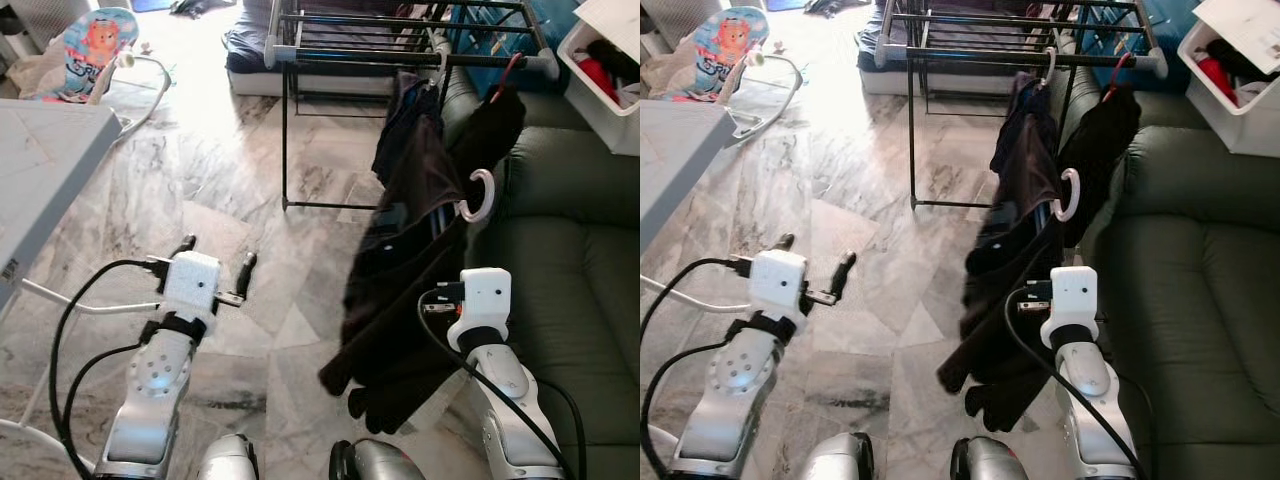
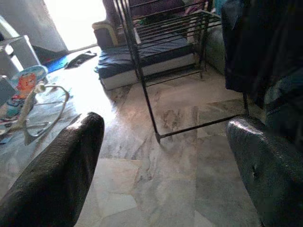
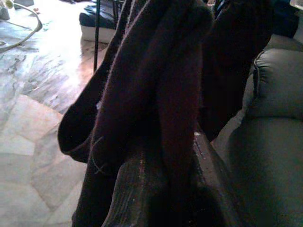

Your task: Hang hanger

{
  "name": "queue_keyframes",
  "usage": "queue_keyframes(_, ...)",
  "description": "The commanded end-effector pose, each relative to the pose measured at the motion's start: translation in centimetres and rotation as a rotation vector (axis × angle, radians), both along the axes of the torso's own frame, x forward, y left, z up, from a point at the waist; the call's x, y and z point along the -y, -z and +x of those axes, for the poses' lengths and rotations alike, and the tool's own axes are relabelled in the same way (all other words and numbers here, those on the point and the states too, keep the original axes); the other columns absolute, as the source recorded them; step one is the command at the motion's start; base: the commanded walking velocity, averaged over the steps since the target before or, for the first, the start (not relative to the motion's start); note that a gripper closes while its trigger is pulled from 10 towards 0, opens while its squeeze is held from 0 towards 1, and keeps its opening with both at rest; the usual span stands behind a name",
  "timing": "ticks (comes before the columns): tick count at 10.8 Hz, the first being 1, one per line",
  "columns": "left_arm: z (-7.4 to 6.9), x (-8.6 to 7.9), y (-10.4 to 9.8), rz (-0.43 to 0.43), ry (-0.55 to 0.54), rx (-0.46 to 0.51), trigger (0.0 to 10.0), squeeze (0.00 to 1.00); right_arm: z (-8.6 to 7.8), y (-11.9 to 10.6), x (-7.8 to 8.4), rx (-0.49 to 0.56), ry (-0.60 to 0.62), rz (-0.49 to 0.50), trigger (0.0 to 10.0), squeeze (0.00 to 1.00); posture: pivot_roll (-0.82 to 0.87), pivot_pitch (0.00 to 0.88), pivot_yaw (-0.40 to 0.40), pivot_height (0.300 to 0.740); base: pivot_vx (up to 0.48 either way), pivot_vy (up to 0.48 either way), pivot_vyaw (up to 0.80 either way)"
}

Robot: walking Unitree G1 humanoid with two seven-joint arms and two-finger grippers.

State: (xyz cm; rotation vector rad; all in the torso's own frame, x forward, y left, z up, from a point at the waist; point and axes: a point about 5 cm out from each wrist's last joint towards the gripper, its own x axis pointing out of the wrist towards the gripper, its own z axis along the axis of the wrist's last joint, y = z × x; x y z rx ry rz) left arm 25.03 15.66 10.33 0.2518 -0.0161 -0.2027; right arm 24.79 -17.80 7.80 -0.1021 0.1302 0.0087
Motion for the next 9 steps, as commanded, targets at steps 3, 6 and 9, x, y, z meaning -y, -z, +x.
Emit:
queue_keyframes(3,0.4,0.3,-0.3,-0.006,0.009,0.004,10.0,0.0,0.2,-1.0,-0.1,0.059,-0.068,-0.031,10.0,0.0,-0.04,0.118,-0.056,0.74,0.0,0.0,0.53)
queue_keyframes(6,0.9,0.7,-0.5,0.013,-0.014,0.014,10.0,0.0,0.8,-1.1,-0.6,0.066,-0.102,-0.035,10.0,0.0,-0.03,0.112,-0.063,0.74,0.0,0.0,0.8)
queue_keyframes(9,0.8,0.7,-0.4,0.023,-0.019,0.008,10.0,0.0,0.8,-1.0,-0.7,0.068,-0.119,-0.037,10.0,0.0,-0.03,0.122,-0.059,0.74,0.0,0.0,0.8)
